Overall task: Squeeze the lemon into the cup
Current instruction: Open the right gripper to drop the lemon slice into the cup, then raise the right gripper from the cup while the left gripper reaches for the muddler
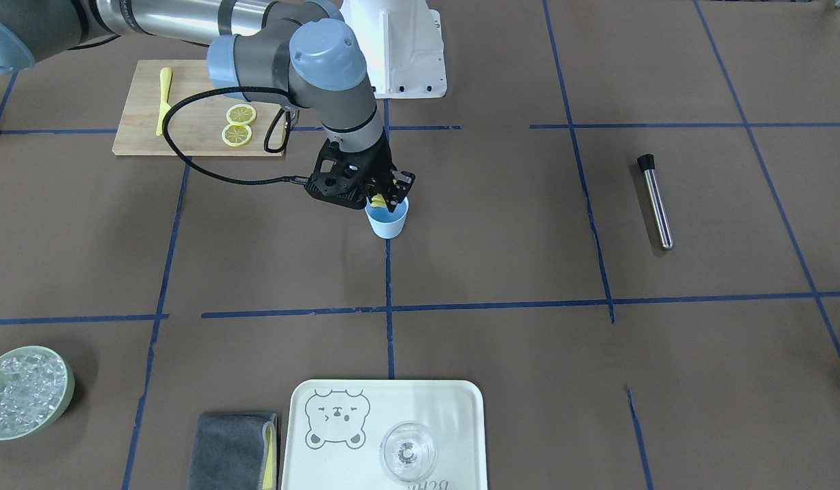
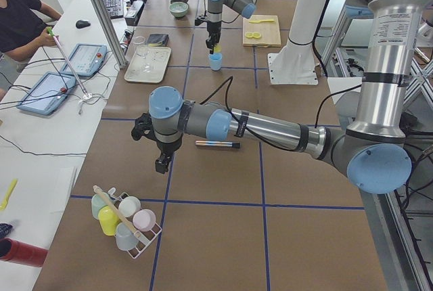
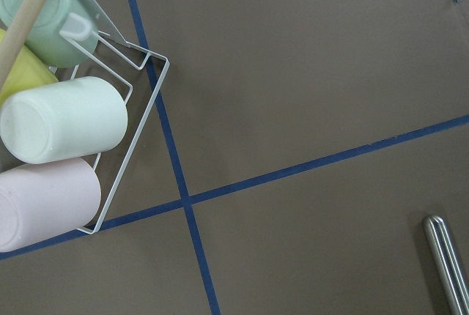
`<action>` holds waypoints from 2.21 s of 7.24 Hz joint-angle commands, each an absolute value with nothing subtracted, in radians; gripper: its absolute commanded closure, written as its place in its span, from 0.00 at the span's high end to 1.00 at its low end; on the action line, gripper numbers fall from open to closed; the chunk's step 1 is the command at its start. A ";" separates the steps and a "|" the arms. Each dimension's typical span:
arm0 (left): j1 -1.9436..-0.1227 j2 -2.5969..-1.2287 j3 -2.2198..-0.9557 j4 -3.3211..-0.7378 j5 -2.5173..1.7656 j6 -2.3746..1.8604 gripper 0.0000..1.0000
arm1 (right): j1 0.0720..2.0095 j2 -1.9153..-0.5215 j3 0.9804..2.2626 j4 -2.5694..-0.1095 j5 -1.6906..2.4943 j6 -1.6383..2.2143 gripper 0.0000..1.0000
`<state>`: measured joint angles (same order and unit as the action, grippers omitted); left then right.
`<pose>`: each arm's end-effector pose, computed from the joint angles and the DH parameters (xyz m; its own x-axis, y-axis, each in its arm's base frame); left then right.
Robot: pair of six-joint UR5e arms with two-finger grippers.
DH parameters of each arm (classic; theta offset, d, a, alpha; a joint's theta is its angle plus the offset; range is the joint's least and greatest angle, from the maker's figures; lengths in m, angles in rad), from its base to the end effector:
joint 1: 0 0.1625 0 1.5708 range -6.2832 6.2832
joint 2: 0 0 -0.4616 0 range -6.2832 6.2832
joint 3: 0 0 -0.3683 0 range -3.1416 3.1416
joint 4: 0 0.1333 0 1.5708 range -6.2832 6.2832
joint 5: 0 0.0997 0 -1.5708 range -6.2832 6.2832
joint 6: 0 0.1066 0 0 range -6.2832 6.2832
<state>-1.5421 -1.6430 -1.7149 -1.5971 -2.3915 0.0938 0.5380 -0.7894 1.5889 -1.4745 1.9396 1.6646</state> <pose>-0.0407 -0.5086 0.5904 0.6708 0.2853 -0.6846 -0.0911 0.9478 0.3057 -0.5712 -0.4513 0.2104 0.5121 0.4073 0.7562 -0.2855 0.9111 -0.2974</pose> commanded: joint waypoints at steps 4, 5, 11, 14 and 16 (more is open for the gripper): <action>-1.543 -1.625 -1.733 -1.597 -2.391 0.094 1.00 | 0.535 -0.793 1.585 -1.474 1.945 1.658 0.68; -1.543 -1.624 -1.741 -1.597 -2.391 0.095 1.00 | 0.535 -0.795 1.585 -1.474 1.945 1.657 0.78; -1.329 -1.626 -1.749 -1.732 -2.453 -0.192 1.00 | 0.687 -1.064 1.806 -1.470 2.120 1.440 1.00; -1.105 -1.629 -1.694 -1.871 -2.341 -0.418 1.00 | 0.837 -1.228 1.865 -1.470 2.223 1.226 1.00; -0.989 -1.676 -1.581 -1.888 -2.317 -0.565 1.00 | 0.880 -1.294 1.867 -1.468 2.226 1.134 1.00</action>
<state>-1.0642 -1.6485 -1.6473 -1.8762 -2.3413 -0.4809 0.8514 -1.2520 1.8640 -1.4686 2.2210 1.1927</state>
